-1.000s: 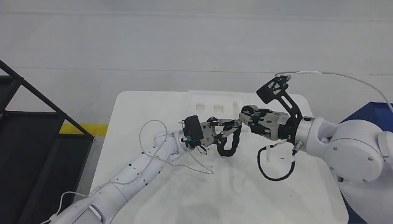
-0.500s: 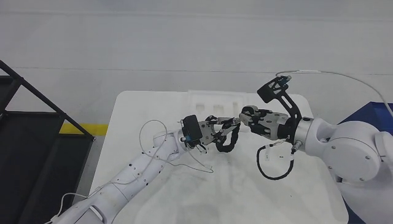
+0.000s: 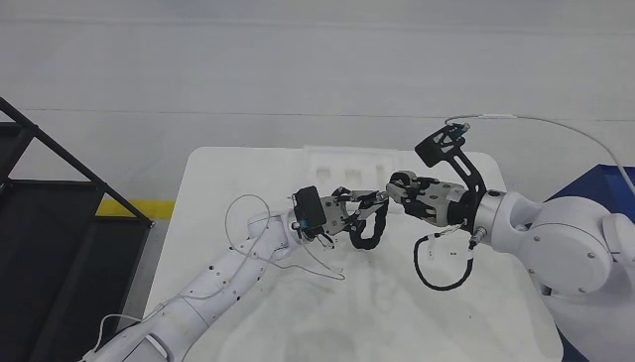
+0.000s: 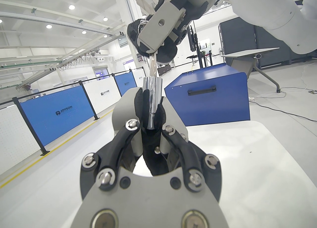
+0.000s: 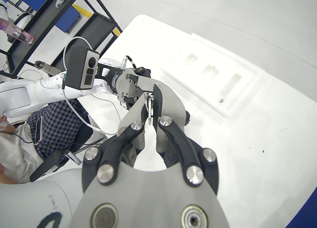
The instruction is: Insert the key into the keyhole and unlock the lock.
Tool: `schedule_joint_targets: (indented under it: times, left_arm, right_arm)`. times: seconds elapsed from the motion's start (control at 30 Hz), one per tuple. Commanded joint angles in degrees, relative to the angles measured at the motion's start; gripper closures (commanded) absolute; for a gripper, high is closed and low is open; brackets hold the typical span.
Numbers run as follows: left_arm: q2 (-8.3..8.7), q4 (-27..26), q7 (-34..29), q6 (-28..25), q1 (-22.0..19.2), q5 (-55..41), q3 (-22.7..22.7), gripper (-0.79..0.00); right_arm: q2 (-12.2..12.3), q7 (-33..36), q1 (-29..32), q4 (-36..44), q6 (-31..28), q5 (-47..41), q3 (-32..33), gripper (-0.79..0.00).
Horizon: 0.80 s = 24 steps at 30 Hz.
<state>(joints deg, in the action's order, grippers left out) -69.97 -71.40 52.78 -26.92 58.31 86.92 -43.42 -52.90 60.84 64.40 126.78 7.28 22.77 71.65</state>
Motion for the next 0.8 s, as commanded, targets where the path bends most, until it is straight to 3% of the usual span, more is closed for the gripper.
schedule_joint_targets:
  times: [0.0,0.77]
  left_arm:
    - [-0.05,-0.09,-0.06,-0.01,0.09,0.14,-0.11,0.0]
    - [-0.57,-0.89,-0.47,-0.5,1.03,1.02,-1.67,0.0]
  right_arm:
    - [0.01,0.08,0.04,0.02,-0.01,0.04,0.04,0.0]
    - [-0.15,-0.43,0.04,-0.25,-0.78,1.21,-1.24,0.0]
